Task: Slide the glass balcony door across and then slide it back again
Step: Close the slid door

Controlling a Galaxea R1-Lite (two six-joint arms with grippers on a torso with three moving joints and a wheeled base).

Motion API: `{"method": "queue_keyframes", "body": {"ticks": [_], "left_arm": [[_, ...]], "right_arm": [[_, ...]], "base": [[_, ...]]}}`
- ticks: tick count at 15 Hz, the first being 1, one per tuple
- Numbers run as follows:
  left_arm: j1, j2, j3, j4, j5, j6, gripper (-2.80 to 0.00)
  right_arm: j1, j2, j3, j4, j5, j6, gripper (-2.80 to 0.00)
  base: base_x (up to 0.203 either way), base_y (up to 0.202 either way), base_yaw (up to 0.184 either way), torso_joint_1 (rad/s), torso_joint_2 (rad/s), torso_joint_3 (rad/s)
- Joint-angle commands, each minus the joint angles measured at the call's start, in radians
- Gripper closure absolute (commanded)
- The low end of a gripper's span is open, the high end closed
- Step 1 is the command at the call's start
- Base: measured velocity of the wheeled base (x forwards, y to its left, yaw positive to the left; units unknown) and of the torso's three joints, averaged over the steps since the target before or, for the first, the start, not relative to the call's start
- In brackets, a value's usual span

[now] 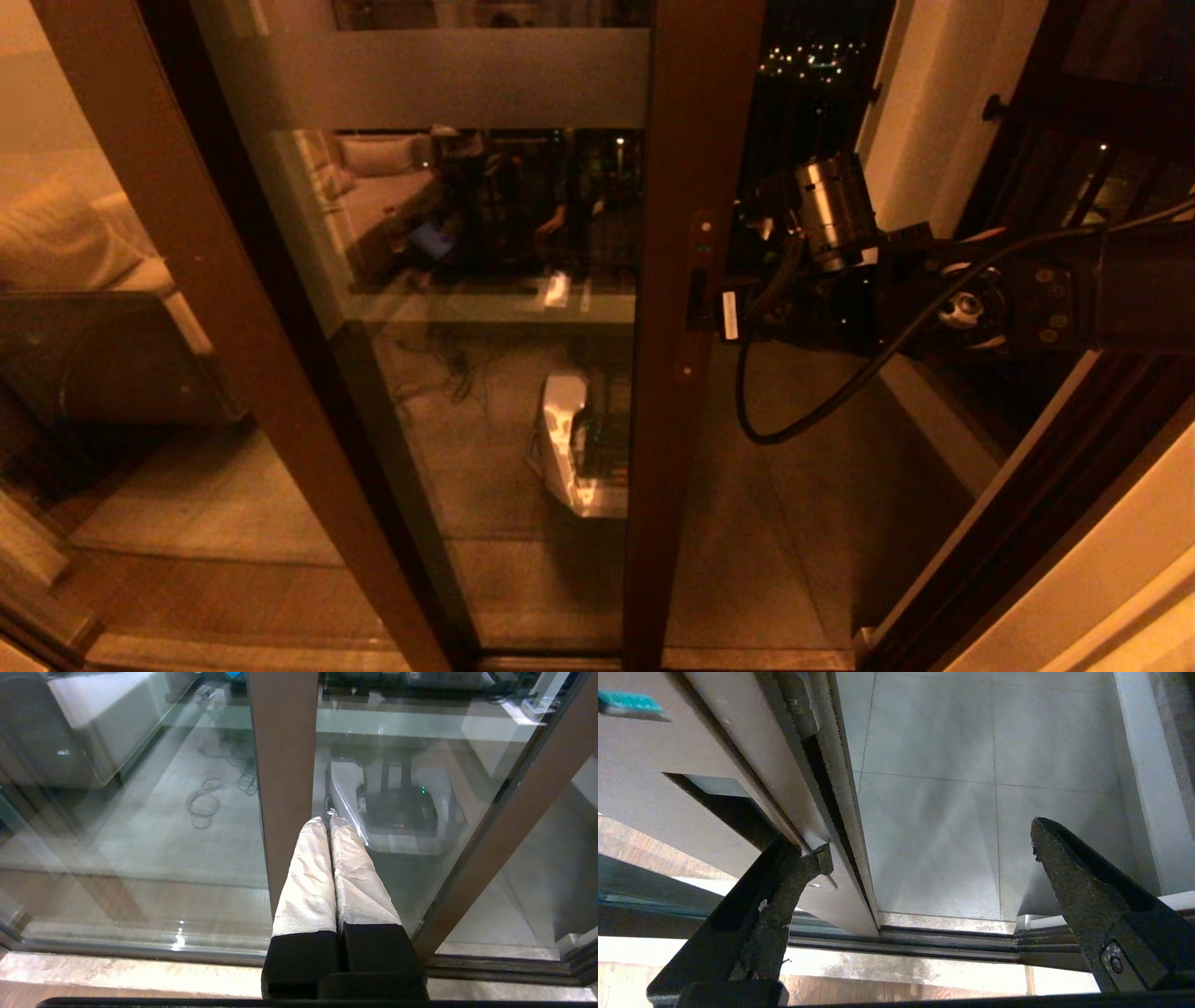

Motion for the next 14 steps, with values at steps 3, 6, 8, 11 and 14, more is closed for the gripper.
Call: {"method": "queue_keyframes", "body": {"ticks": [3,6,8,11,14], "left_arm": [[0.000,0.001,0.000,0.000,0.000,0.000,0.00],[0.000,0.001,0.000,-0.001,0.000,0.000,0.00],[0.000,0.001,0.000,0.000,0.000,0.000,0.00],[0.000,0.001,0.000,0.000,0.000,0.000,0.00],[0.000,0.001,0.000,0.000,0.000,0.000,0.00]], "right_arm": [[-0.008,-0.020,0.015,0.001,-0.006,0.000,-2.80],[-0.013,-0.021,0.015,0.001,-0.006,-0.007,-2.80],[-0.027,-0.018,0.015,0.001,-0.006,-0.016,-2.80],[-0.041,-0.010,0.015,0.000,-0.006,-0.023,-2.80],[-0.045,-0.008,0.015,-0.002,-0.006,-0.023,-2.80]], "base": [[0.000,0.000,0.000,0.000,0.00,0.000],[0.000,0.000,0.000,0.000,0.00,0.000],[0.000,0.000,0.000,0.000,0.00,0.000],[0.000,0.000,0.000,0.000,0.00,0.000],[0.000,0.000,0.000,0.000,0.00,0.000]]}}
